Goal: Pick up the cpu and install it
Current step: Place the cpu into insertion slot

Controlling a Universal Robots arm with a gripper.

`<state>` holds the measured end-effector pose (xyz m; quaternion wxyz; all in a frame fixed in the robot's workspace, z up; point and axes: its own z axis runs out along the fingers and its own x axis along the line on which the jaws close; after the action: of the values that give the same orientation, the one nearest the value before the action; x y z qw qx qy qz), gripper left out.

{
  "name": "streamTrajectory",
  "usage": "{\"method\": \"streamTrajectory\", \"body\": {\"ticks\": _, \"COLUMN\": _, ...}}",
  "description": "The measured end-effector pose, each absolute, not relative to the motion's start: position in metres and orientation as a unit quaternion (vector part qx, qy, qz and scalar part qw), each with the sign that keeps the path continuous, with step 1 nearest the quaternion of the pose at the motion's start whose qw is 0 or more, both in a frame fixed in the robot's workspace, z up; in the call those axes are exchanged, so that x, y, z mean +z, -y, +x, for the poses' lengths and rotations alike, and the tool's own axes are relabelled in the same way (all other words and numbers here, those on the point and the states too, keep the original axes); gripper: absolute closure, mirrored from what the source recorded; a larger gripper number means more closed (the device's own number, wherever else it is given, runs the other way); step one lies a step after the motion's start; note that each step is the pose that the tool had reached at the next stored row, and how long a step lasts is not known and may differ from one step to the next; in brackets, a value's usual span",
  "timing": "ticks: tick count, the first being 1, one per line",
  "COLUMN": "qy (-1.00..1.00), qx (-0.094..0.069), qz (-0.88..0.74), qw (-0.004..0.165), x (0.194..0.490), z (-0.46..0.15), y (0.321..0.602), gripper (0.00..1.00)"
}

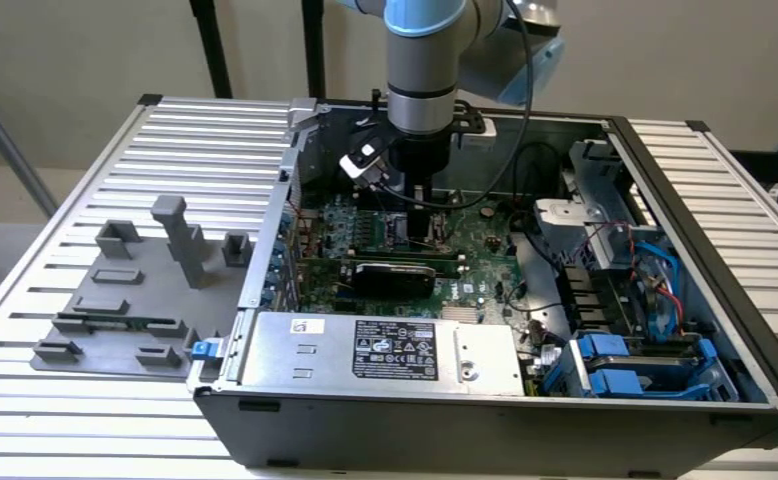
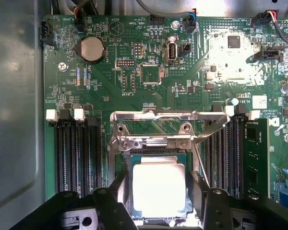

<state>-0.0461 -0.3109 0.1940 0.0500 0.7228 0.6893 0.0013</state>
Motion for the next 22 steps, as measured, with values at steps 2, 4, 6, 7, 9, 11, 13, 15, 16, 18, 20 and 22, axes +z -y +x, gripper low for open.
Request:
{"method": "streamTrajectory", "body": {"ticks": 2, "qy": -0.689, "qx": 0.001, "qz": 0.723, "qw": 0.050, "x": 0.1945, "z": -0.0461, "y": 0.3109, "gripper": 0.38}}
{"method": "streamTrajectory", "body": {"ticks": 4, "qy": -0.689, "qx": 0.002, "qz": 0.723, "qw": 0.050, "x": 0.1955, "z": -0.0461, "y": 0.3110, "gripper": 0.38}}
{"method": "streamTrajectory", "body": {"ticks": 6, "qy": -0.689, "qx": 0.002, "qz": 0.723, "qw": 0.049, "x": 0.1961, "z": -0.0461, "y": 0.3109, "gripper": 0.38}}
{"method": "streamTrajectory", "body": {"ticks": 7, "qy": -0.689, "qx": 0.003, "qz": 0.723, "qw": 0.048, "x": 0.1964, "z": -0.0461, "y": 0.3109, "gripper": 0.38}}
{"method": "streamTrajectory", "body": {"ticks": 9, "qy": -0.689, "qx": 0.005, "qz": 0.723, "qw": 0.046, "x": 0.1967, "z": -0.0461, "y": 0.3109, "gripper": 0.38}}
{"method": "streamTrajectory", "body": {"ticks": 11, "qy": -0.689, "qx": 0.008, "qz": 0.723, "qw": 0.042, "x": 0.1972, "z": -0.0461, "y": 0.3109, "gripper": 0.38}}
{"method": "streamTrajectory", "body": {"ticks": 13, "qy": -0.689, "qx": 0.013, "qz": 0.723, "qw": 0.038, "x": 0.1975, "z": -0.0461, "y": 0.3109, "gripper": 0.38}}
{"method": "streamTrajectory", "body": {"ticks": 15, "qy": -0.689, "qx": 0.015, "qz": 0.724, "qw": 0.035, "x": 0.1976, "z": -0.0461, "y": 0.3110, "gripper": 0.38}}
{"method": "streamTrajectory", "body": {"ticks": 16, "qy": -0.689, "qx": 0.016, "qz": 0.724, "qw": 0.034, "x": 0.1977, "z": -0.0461, "y": 0.3110, "gripper": 0.38}}
{"method": "streamTrajectory", "body": {"ticks": 18, "qy": -0.689, "qx": 0.017, "qz": 0.724, "qw": 0.034, "x": 0.1976, "z": -0.0461, "y": 0.3110, "gripper": 0.38}}
{"method": "streamTrajectory", "body": {"ticks": 20, "qy": -0.689, "qx": 0.017, "qz": 0.724, "qw": 0.033, "x": 0.1977, "z": -0.0461, "y": 0.3109, "gripper": 0.38}}
{"method": "streamTrajectory", "body": {"ticks": 22, "qy": -0.689, "qx": 0.017, "qz": 0.724, "qw": 0.033, "x": 0.1980, "z": -0.0461, "y": 0.3109, "gripper": 0.38}}
